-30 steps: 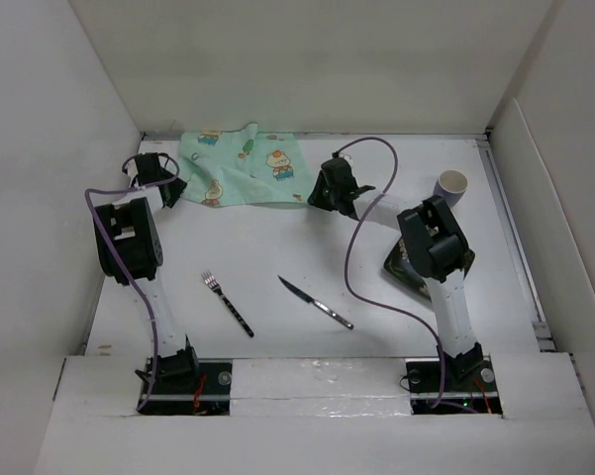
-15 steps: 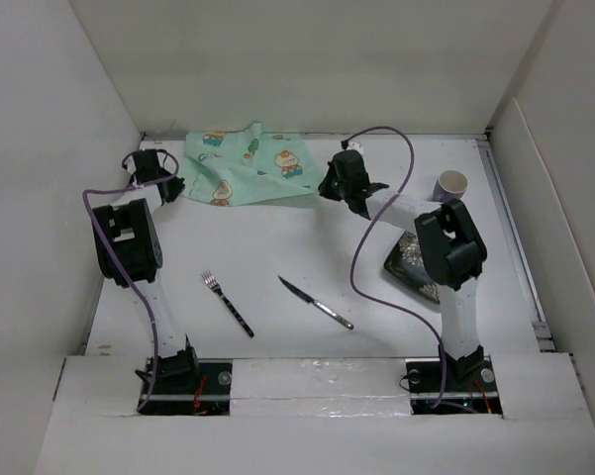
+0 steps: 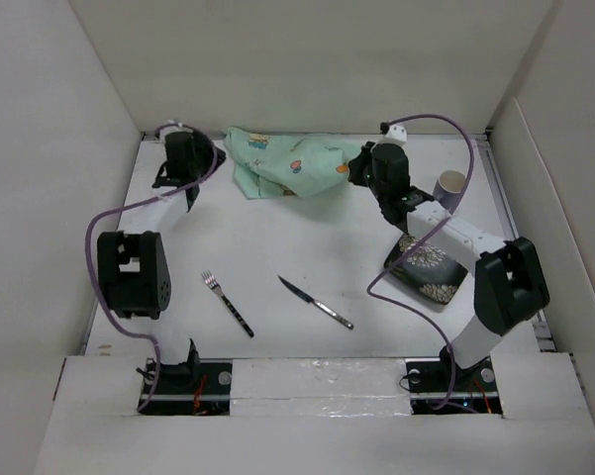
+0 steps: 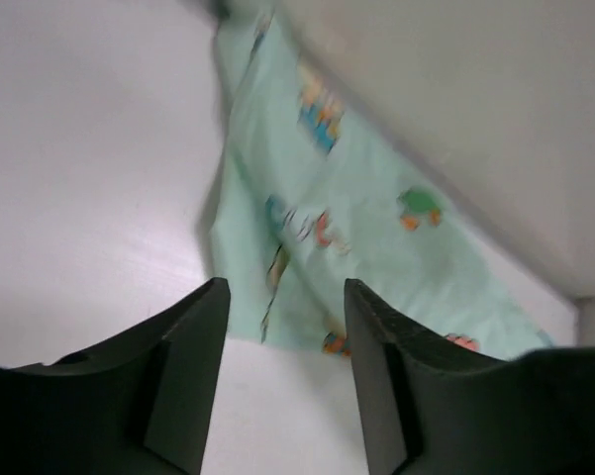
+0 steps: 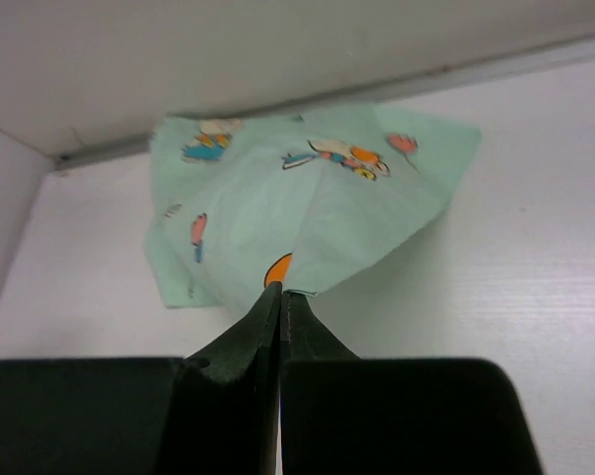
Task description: Set the dinner table for one person
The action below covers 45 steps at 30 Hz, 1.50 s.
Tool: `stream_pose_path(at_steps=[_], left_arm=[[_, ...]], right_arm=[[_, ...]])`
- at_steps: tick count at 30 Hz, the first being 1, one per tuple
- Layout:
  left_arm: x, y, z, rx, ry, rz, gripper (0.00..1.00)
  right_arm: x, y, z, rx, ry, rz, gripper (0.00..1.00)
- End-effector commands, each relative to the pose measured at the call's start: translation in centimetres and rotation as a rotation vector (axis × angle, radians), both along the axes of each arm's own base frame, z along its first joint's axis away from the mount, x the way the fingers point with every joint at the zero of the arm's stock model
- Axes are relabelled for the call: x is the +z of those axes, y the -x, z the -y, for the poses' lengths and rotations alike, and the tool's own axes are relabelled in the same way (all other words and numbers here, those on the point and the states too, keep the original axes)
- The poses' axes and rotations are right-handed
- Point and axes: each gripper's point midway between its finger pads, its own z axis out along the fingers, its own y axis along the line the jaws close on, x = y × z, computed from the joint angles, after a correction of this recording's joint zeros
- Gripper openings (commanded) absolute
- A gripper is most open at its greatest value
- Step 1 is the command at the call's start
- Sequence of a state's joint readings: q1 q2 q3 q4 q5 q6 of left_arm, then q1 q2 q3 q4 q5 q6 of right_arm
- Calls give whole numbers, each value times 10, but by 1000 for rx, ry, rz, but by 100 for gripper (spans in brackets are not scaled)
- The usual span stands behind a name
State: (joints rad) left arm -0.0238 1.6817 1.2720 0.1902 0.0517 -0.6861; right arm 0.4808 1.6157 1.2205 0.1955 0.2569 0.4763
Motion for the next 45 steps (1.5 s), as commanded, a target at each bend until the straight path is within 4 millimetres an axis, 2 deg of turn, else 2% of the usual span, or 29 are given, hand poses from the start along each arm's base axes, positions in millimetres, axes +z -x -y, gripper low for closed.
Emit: stream_pose_path(at_steps=[1,3,5,6,8,9,10,11,15,16,18,20,21,24,26,27,29,30,31,33,34,36,38,39,40,41,42,43,45], left_arm=[[-105,26,40,-88,-13,-245,48],[-119,31,68,-154,-28,-265,48],[-126,31,74,-174,-40,-287,48],[-138,29,73,-173,-49,-320,48],[-141,21,70,-159,-76,-330,48],[-153,17,67,-149,-90,-355,48],[-147,6,66,-134,-101,-341,47],[-155,5,59,-108,-130,-374,47],[-178,-15,49,-49,-179,-414,43],[-177,-18,48,-44,-190,-434,41],[-184,-22,46,-34,-204,-453,32],[-178,-29,48,-41,-200,-443,26],[-182,-29,49,-47,-204,-452,21],[-182,-33,49,-61,-217,-464,0],[-166,-39,36,-43,-210,-453,0],[-137,-43,36,-42,-211,-396,0],[-101,-44,24,-25,-247,-335,0],[-64,-44,15,9,-281,-276,0],[-44,-42,12,11,-303,-259,0],[-7,-34,0,36,-377,-225,0],[2,-28,3,30,-403,-236,0],[14,-17,0,30,-459,-244,0],[8,-4,-6,47,-500,-296,0],[14,4,-13,80,-517,-299,19],[-1,13,-15,74,-527,-337,32],[-4,19,-16,71,-525,-345,44],[-3,28,-23,84,-513,-346,58],[-25,36,-22,78,-500,-373,59],[-35,45,-34,103,-455,-372,59]], right_arm=[[-34,-4,9,-23,80,-54,0],[-25,-10,12,-28,88,-42,0],[-19,-11,11,-24,92,-36,0],[-16,-12,10,-20,90,-27,0],[-8,-13,9,-15,81,-13,0],[-5,-14,8,-13,81,-7,0],[-3,-14,7,-9,78,-3,0],[0,-15,6,-4,75,1,0],[-2,-15,4,6,82,-7,0],[-2,-17,9,-4,82,-7,0],[-1,-17,9,-3,84,-7,0],[0,-18,12,-3,82,-5,0],[2,-19,11,-1,82,-5,0],[4,-20,14,-2,78,-1,0],[5,-19,14,3,79,0,0],[5,-19,14,2,82,-2,0],[1,-19,22,-13,92,-8,0],[-1,-21,28,-25,93,-14,0],[-4,-20,29,-27,92,-21,0],[-18,-22,43,-46,68,-56,0],[-22,-19,38,-17,54,-64,0],[-36,-11,38,-6,42,-80,0],[-42,-5,36,10,25,-80,0],[-58,3,38,16,27,-110,0],[-59,8,39,16,23,-110,0],[-60,11,42,10,23,-110,0],[-71,17,45,3,29,-130,0],[-67,19,51,-7,22,-122,0],[-71,22,57,-22,14,-135,0]])
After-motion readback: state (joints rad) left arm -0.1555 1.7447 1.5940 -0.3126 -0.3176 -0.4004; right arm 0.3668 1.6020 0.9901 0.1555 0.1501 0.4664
